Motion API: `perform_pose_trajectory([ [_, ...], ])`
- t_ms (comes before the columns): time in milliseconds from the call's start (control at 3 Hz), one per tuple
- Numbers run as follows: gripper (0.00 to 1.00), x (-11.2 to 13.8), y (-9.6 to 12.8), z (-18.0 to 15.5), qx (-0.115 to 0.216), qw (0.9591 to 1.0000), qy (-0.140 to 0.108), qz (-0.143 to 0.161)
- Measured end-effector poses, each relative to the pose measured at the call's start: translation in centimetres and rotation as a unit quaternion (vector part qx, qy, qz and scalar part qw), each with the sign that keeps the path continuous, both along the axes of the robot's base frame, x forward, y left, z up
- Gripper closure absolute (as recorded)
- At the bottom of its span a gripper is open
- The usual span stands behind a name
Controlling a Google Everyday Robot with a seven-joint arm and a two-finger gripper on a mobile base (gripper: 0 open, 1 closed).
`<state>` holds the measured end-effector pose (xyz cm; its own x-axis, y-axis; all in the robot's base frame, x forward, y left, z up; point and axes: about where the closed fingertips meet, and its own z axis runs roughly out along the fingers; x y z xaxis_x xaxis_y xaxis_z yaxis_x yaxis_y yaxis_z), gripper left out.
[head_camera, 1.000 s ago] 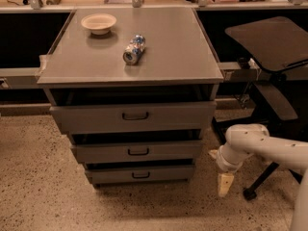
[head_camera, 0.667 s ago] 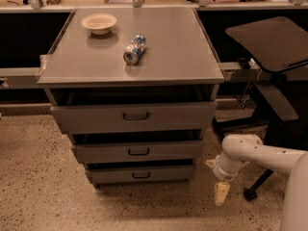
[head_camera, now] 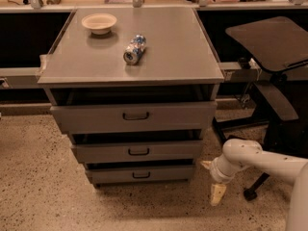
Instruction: Open bottom drawer
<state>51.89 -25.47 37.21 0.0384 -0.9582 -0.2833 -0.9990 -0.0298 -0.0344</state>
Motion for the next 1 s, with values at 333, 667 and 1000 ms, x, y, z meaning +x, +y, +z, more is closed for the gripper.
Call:
perform_pose_trajectory([
  [333,0.0,2.0,3.8,-4.4,0.092,0.9936,-0.064,0.013],
  [667,0.0,3.0,6.6,-7.3,0.133,0.984,-0.095,0.071],
  [1000,0.0,2.6,6.7,-7.0,0.13,0.9846,-0.092,0.073],
])
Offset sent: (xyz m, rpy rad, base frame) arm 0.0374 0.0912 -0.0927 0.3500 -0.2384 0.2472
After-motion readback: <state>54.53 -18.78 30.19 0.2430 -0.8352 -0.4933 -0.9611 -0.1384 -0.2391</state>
